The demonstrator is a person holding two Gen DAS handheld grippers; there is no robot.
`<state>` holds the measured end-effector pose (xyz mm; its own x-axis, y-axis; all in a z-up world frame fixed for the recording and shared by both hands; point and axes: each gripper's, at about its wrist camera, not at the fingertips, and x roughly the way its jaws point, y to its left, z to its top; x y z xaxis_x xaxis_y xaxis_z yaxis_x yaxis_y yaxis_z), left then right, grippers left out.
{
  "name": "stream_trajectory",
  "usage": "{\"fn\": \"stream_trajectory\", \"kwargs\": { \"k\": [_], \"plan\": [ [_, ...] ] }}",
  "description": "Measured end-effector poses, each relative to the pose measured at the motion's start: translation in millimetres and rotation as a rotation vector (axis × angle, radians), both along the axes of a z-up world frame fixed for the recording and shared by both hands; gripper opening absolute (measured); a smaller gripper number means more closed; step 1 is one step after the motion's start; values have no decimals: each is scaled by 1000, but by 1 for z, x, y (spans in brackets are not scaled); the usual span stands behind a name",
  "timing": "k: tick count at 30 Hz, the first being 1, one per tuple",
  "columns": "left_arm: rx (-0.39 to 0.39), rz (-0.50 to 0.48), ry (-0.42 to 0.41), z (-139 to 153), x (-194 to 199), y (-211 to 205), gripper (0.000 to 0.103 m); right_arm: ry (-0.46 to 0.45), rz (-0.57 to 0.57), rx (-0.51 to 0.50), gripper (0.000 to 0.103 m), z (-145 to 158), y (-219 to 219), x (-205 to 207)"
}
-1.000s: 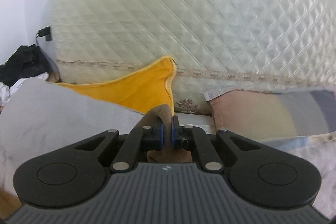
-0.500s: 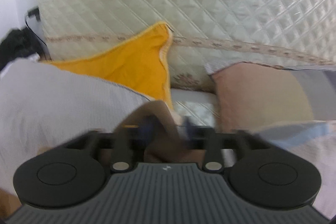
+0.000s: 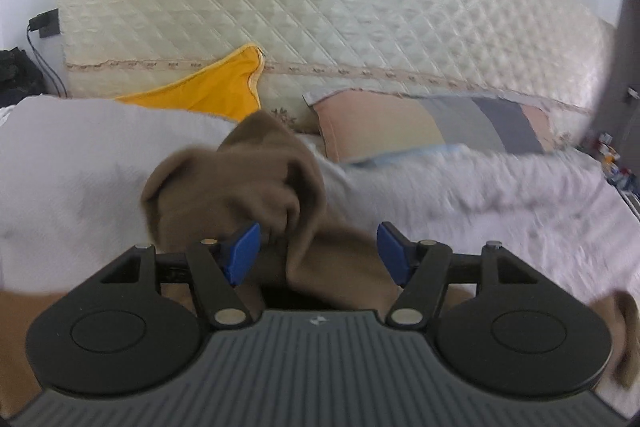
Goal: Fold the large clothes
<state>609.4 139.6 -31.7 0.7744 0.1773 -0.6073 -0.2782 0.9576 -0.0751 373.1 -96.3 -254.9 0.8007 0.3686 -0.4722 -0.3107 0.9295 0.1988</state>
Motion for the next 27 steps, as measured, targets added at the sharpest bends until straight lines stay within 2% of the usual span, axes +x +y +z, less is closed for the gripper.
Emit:
{"fn": "stream_trajectory", "kwargs": {
  "k": [5,8,11,16,21,27],
  "plan": [
    [-17,-55,5,-11,-87,-23,70,-36,12,70,75,21,-16,-24],
    [-28,-83,17,-31,-142,-36,70,-71,15,74,75,33,-21,-39],
    [-72,-74,39,-53,-185,-41,69,-87,5,82,75,43,-26,-50],
    [-103,-95,-5,-74,-256,-47,69,-112,-2,104,75,58,-42,-76],
    [-171,-104,-52,-79,-311,-56,69,-153,25,59,75,72,-49,-107],
    [-148,-133,-59,-89,-356,-79,69,-165,27,22,75,77,-47,-118]
  ]
}}
